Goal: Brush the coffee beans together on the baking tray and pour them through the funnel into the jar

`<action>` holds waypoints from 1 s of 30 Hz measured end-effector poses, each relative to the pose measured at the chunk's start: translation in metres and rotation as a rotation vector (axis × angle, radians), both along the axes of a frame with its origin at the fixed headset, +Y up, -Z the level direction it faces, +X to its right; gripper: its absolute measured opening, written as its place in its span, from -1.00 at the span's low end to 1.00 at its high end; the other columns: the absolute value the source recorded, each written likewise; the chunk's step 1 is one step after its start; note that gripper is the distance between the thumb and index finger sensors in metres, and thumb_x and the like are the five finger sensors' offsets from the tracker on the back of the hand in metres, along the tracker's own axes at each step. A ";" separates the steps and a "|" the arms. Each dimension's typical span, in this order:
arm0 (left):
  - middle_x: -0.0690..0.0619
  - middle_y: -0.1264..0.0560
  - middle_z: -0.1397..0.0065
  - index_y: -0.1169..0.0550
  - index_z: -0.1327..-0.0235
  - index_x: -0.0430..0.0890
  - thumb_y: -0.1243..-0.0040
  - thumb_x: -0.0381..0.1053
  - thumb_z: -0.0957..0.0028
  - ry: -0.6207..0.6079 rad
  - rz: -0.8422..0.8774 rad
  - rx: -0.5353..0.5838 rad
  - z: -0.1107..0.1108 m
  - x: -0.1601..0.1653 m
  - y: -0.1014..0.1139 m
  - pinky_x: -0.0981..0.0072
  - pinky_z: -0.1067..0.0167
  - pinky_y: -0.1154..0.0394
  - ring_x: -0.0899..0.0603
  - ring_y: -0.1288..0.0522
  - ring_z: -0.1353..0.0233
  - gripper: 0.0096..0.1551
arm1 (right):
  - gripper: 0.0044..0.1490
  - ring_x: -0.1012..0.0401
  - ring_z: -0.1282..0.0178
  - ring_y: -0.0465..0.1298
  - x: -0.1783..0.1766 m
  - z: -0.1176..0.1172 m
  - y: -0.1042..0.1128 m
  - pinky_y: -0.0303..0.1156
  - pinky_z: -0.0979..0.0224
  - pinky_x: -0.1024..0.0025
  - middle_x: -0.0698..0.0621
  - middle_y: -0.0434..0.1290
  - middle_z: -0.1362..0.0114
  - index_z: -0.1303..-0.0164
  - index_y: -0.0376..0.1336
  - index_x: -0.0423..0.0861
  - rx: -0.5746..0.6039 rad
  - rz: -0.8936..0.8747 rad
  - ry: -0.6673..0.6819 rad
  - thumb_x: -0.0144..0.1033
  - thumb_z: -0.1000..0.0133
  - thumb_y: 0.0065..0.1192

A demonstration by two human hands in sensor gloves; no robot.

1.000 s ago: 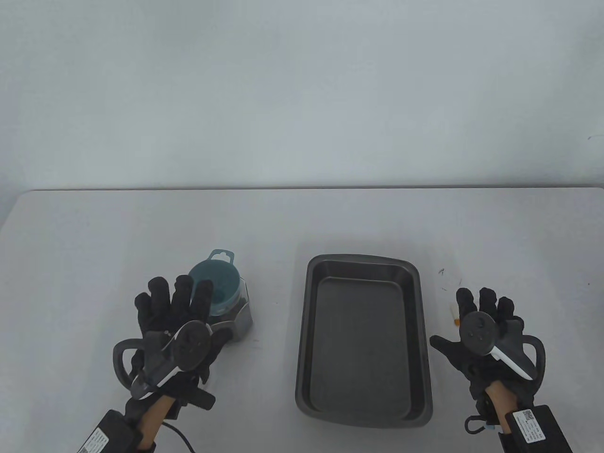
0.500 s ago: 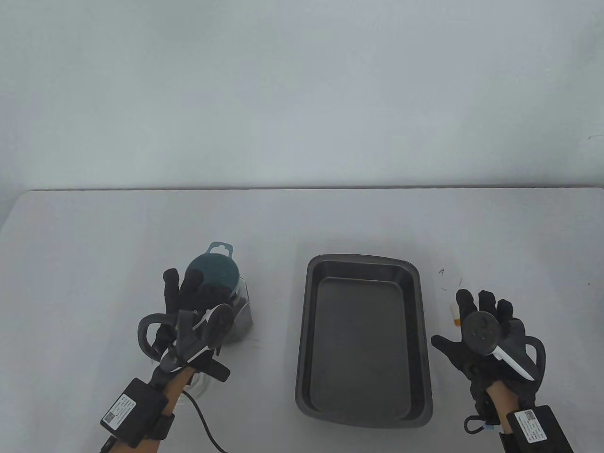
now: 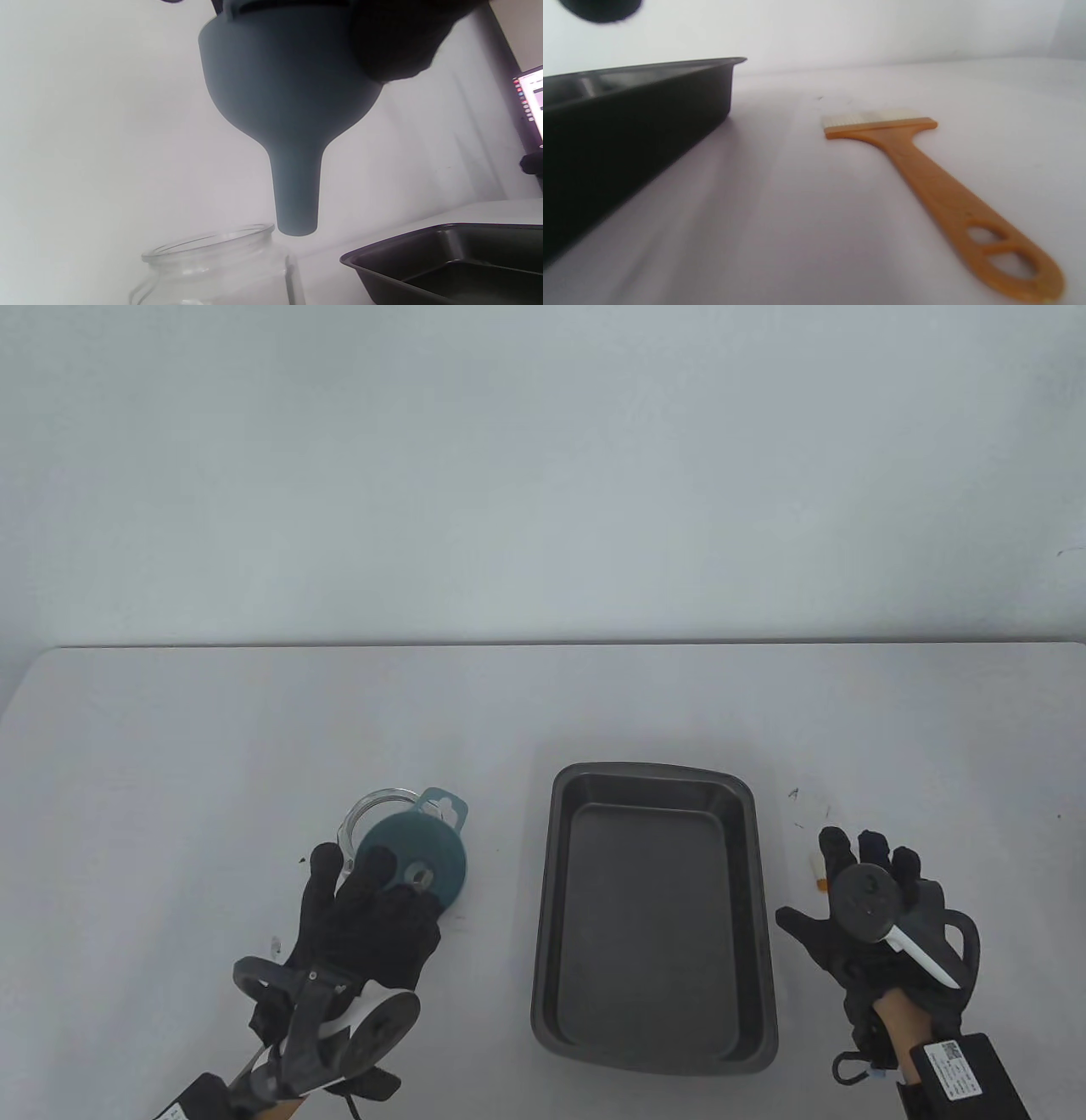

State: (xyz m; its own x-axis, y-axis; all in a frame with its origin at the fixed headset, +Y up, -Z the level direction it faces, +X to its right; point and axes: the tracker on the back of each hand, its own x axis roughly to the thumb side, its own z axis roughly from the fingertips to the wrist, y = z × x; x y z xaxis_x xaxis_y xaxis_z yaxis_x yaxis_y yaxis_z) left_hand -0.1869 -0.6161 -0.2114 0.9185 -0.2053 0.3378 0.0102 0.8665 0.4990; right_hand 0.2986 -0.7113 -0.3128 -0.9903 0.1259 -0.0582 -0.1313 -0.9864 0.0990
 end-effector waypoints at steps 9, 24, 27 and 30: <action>0.27 -0.65 -0.16 -0.59 -0.06 0.28 -0.21 0.32 0.02 -0.064 -0.130 -0.158 0.004 0.021 -0.047 -0.26 -0.64 -0.08 0.04 -0.43 -0.59 -0.60 | 0.28 -0.46 -0.60 -0.17 -0.001 0.000 -0.002 -0.11 -0.44 -0.48 -0.35 -0.26 -0.67 -0.55 -0.46 0.13 -0.015 0.005 -0.009 0.45 0.05 0.10; 0.32 -0.63 -0.20 -0.56 -0.07 0.33 -0.20 0.35 0.03 -0.105 -0.608 -0.139 0.003 0.054 -0.109 -0.26 -0.64 -0.06 0.05 -0.41 -0.61 -0.59 | 0.27 -0.46 -0.60 -0.16 -0.001 -0.001 -0.004 -0.10 -0.44 -0.48 -0.35 -0.24 -0.68 -0.55 -0.46 0.13 -0.044 -0.008 -0.009 0.44 0.05 0.11; 0.34 -0.62 -0.25 -0.54 -0.12 0.34 -0.18 0.35 0.03 -0.100 -0.635 -0.190 0.004 0.056 -0.115 -0.26 -0.65 -0.05 0.05 -0.38 -0.64 -0.56 | 0.27 -0.46 -0.60 -0.16 -0.001 -0.001 -0.004 -0.10 -0.44 -0.48 -0.34 -0.24 -0.68 -0.55 -0.46 0.12 -0.047 -0.012 -0.009 0.43 0.04 0.11; 0.32 -0.59 -0.32 -0.50 -0.20 0.33 -0.16 0.39 0.04 -0.119 -0.597 -0.237 0.002 0.054 -0.118 -0.26 -0.65 -0.05 0.05 -0.38 -0.65 -0.47 | 0.27 -0.46 -0.60 -0.16 0.000 -0.001 -0.004 -0.10 -0.44 -0.48 -0.35 -0.24 -0.68 -0.55 -0.46 0.12 -0.048 -0.023 -0.010 0.43 0.05 0.11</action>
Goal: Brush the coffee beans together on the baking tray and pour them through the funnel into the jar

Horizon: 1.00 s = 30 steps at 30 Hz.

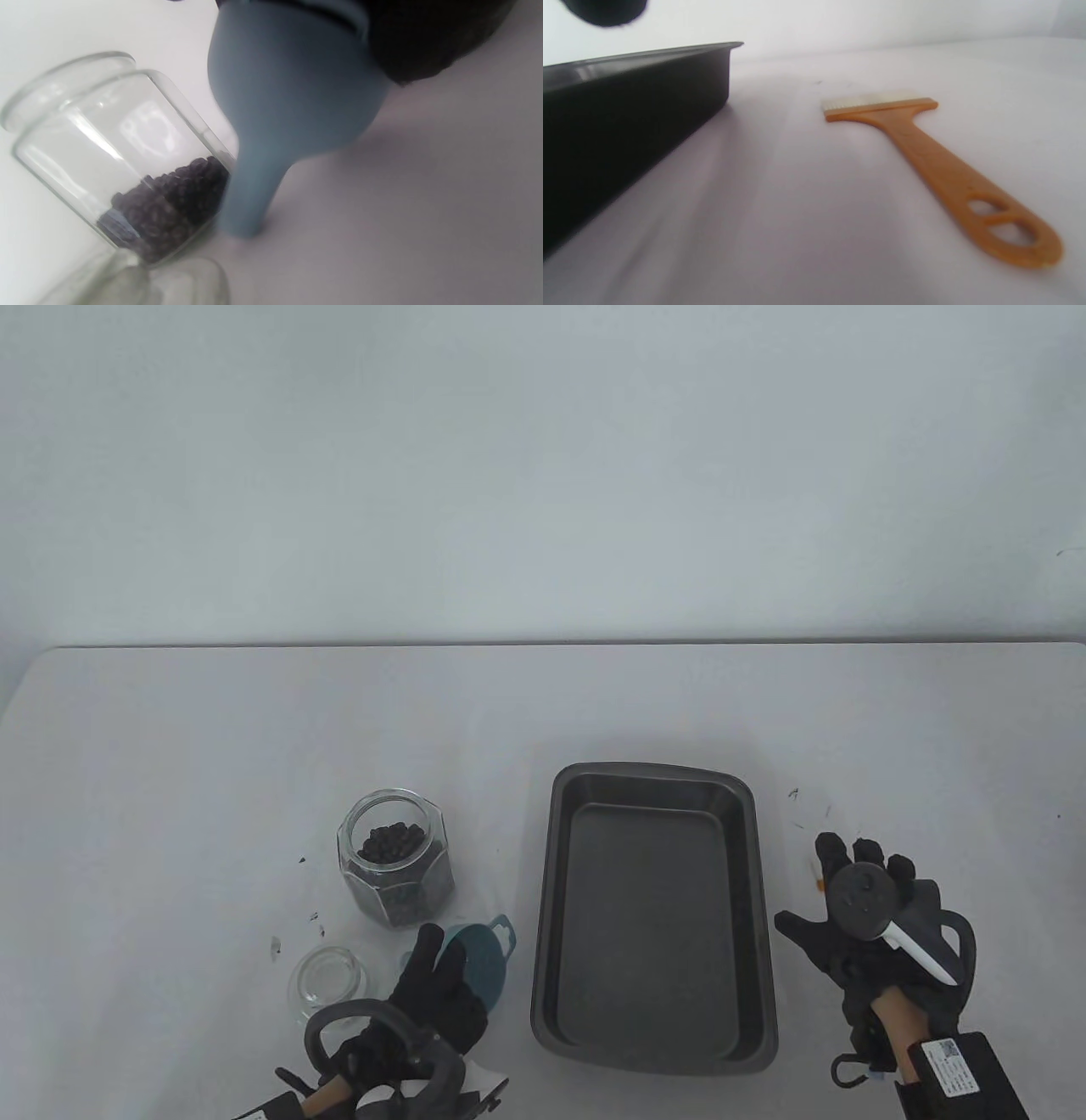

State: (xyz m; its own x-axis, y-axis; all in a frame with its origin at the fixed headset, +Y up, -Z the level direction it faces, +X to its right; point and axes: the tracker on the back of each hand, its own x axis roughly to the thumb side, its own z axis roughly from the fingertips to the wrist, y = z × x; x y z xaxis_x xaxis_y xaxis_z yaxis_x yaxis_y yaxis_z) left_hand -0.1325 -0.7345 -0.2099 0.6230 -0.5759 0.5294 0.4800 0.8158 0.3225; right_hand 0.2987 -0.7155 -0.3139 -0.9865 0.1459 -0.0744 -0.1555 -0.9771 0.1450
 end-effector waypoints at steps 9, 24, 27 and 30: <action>0.27 -0.46 -0.52 -0.38 -0.38 0.32 -0.09 0.53 0.11 0.032 0.238 0.025 -0.002 -0.016 0.034 -0.29 -0.65 -0.04 -0.02 -0.30 -0.71 -0.25 | 0.27 -0.46 -0.60 -0.15 0.001 0.000 0.000 -0.09 -0.44 -0.48 -0.35 -0.23 -0.68 -0.55 -0.45 0.12 -0.005 -0.020 -0.003 0.43 0.05 0.11; 0.07 -0.27 -0.70 -0.22 -0.59 0.27 -0.13 0.62 0.17 0.531 0.753 -0.187 -0.050 -0.154 0.063 -0.38 -0.62 -0.04 -0.22 -0.26 -0.72 0.03 | 0.26 -0.46 -0.60 -0.14 0.005 0.000 -0.002 -0.08 -0.45 -0.47 -0.35 -0.22 -0.68 -0.55 -0.44 0.13 -0.024 -0.053 -0.010 0.43 0.04 0.11; 0.04 -0.22 -0.73 -0.20 -0.60 0.29 -0.16 0.65 0.21 0.631 0.693 -0.329 -0.056 -0.163 0.037 -0.41 -0.59 -0.12 -0.25 -0.29 -0.71 0.08 | 0.26 -0.46 -0.60 -0.14 0.005 -0.001 -0.002 -0.08 -0.44 -0.47 -0.35 -0.22 -0.68 -0.55 -0.44 0.13 -0.023 -0.053 -0.010 0.43 0.04 0.11; 0.03 -0.17 -0.75 -0.13 -0.63 0.32 -0.20 0.64 0.23 0.701 0.581 -0.474 -0.062 -0.162 0.011 -0.40 -0.56 -0.19 -0.27 -0.31 -0.70 0.13 | 0.26 -0.46 -0.60 -0.14 0.004 -0.001 -0.003 -0.08 -0.44 -0.47 -0.35 -0.22 -0.68 -0.55 -0.44 0.13 -0.026 -0.049 -0.010 0.43 0.04 0.11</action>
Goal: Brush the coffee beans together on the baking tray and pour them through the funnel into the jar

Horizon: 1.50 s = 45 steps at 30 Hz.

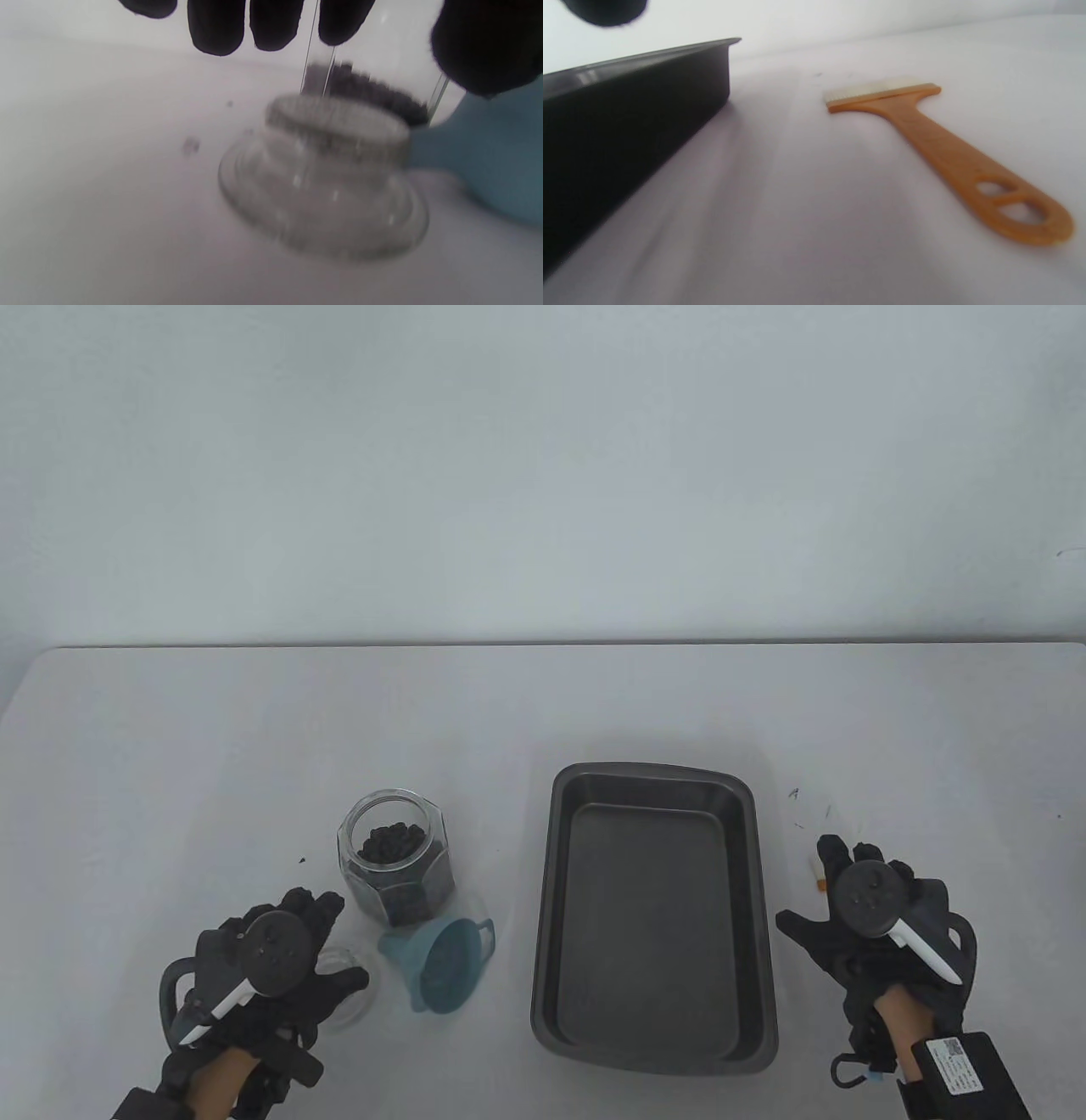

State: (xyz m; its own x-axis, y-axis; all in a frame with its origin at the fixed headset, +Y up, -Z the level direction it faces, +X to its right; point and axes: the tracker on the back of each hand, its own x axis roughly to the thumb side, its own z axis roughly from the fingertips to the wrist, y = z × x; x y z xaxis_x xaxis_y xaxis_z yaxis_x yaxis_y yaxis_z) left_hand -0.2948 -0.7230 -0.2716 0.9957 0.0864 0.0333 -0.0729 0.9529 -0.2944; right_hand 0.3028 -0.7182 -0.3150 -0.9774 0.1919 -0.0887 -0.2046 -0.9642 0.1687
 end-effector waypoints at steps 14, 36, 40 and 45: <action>0.03 -0.32 -0.59 -0.25 -0.54 0.32 -0.44 0.45 0.19 -0.009 -0.072 -0.071 -0.008 0.008 -0.013 -0.06 -0.33 -0.53 -0.16 -0.52 -0.36 0.01 | 0.26 -0.46 -0.60 -0.14 0.001 0.000 0.000 -0.08 -0.44 -0.47 -0.35 -0.21 -0.68 -0.56 -0.43 0.13 0.011 -0.005 -0.004 0.43 0.05 0.11; 0.02 -0.34 -0.59 -0.27 -0.55 0.30 -0.42 0.47 0.18 -0.016 0.032 0.213 -0.097 0.068 0.122 -0.08 -0.34 -0.50 -0.15 -0.53 -0.35 0.00 | 0.25 -0.45 -0.60 -0.11 0.004 0.000 0.001 -0.04 -0.46 -0.44 -0.35 -0.21 -0.68 -0.56 -0.42 0.15 0.022 -0.012 -0.014 0.43 0.05 0.12; 0.02 -0.33 -0.59 -0.27 -0.54 0.31 -0.41 0.47 0.18 -0.008 -0.021 0.176 -0.111 0.076 0.113 -0.08 -0.35 -0.50 -0.14 -0.53 -0.35 0.00 | 0.25 -0.45 -0.60 -0.11 0.005 0.000 0.001 -0.04 -0.46 -0.45 -0.35 -0.20 -0.68 -0.56 -0.41 0.14 0.026 -0.014 -0.015 0.43 0.05 0.12; 0.02 -0.34 -0.59 -0.27 -0.54 0.31 -0.42 0.47 0.18 0.003 -0.019 0.149 -0.114 0.073 0.110 -0.08 -0.35 -0.50 -0.15 -0.53 -0.35 -0.01 | 0.25 -0.45 -0.60 -0.12 0.006 0.000 0.000 -0.05 -0.45 -0.45 -0.35 -0.21 -0.68 -0.56 -0.42 0.14 0.022 -0.017 -0.018 0.43 0.05 0.12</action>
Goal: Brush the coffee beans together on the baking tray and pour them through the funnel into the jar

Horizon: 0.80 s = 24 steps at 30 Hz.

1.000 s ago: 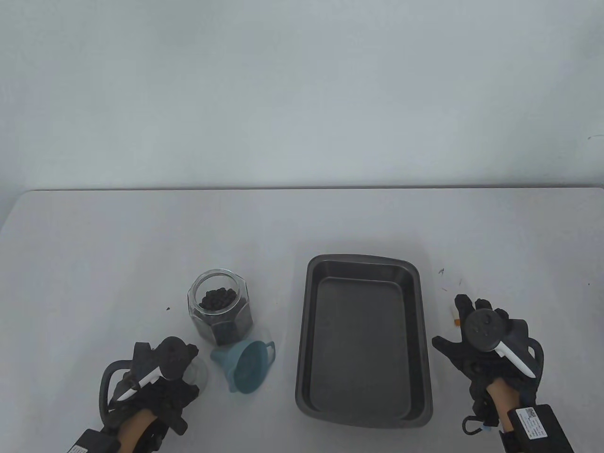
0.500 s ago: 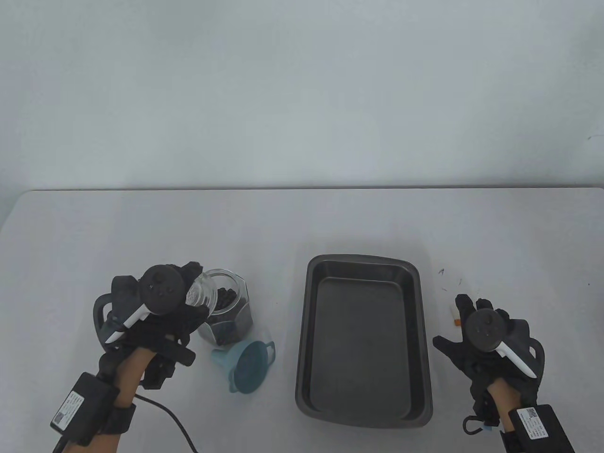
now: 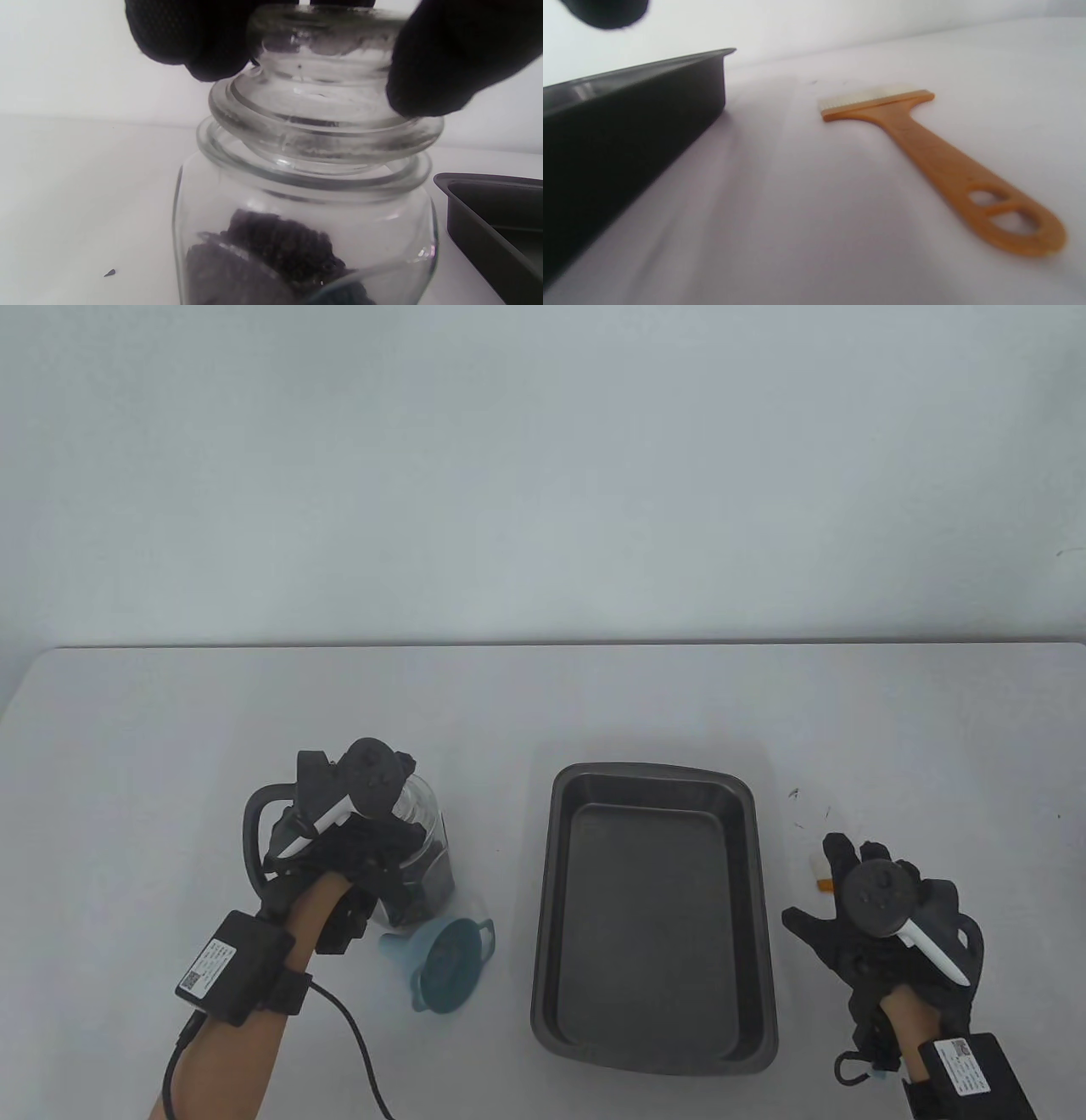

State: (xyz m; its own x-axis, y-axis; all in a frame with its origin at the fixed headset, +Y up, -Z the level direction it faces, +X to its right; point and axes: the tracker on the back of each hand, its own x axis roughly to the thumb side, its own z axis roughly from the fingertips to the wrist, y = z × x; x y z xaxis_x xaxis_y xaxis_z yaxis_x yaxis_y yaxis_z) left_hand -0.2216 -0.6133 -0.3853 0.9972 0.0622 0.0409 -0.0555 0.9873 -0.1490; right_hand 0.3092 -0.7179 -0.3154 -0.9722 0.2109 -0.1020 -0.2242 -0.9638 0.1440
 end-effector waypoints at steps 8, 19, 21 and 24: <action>0.02 -0.34 -0.59 -0.27 -0.55 0.30 -0.41 0.47 0.18 0.001 0.000 -0.013 0.001 -0.001 -0.003 -0.08 -0.35 -0.49 -0.15 -0.53 -0.35 -0.01 | 0.25 -0.45 -0.60 -0.12 -0.001 -0.001 -0.001 -0.05 -0.45 -0.45 -0.35 -0.21 -0.68 -0.56 -0.41 0.14 -0.006 0.007 0.005 0.43 0.05 0.12; 0.01 -0.32 -0.61 -0.24 -0.57 0.31 -0.36 0.47 0.14 0.016 0.033 -0.079 -0.003 -0.003 -0.011 -0.09 -0.37 -0.46 -0.15 -0.49 -0.35 -0.02 | 0.24 -0.45 -0.60 -0.12 -0.003 -0.001 -0.002 -0.05 -0.45 -0.45 -0.35 -0.20 -0.68 -0.56 -0.41 0.14 -0.004 0.012 0.007 0.42 0.05 0.12; 0.01 -0.31 -0.62 -0.23 -0.58 0.31 -0.35 0.47 0.13 0.017 0.038 -0.083 -0.002 -0.003 -0.011 -0.10 -0.38 -0.45 -0.15 -0.48 -0.36 -0.02 | 0.24 -0.46 -0.60 -0.12 -0.003 -0.001 -0.002 -0.05 -0.45 -0.45 -0.35 -0.21 -0.68 -0.56 -0.41 0.15 -0.008 0.012 0.008 0.42 0.05 0.12; 0.01 -0.27 -0.65 -0.19 -0.60 0.31 -0.31 0.47 0.10 0.019 0.042 -0.083 0.001 -0.003 -0.012 -0.14 -0.41 -0.42 -0.16 -0.45 -0.39 -0.01 | 0.24 -0.45 -0.60 -0.12 -0.003 -0.001 -0.002 -0.05 -0.45 -0.45 -0.35 -0.21 -0.68 -0.56 -0.42 0.15 -0.006 0.013 0.006 0.42 0.05 0.12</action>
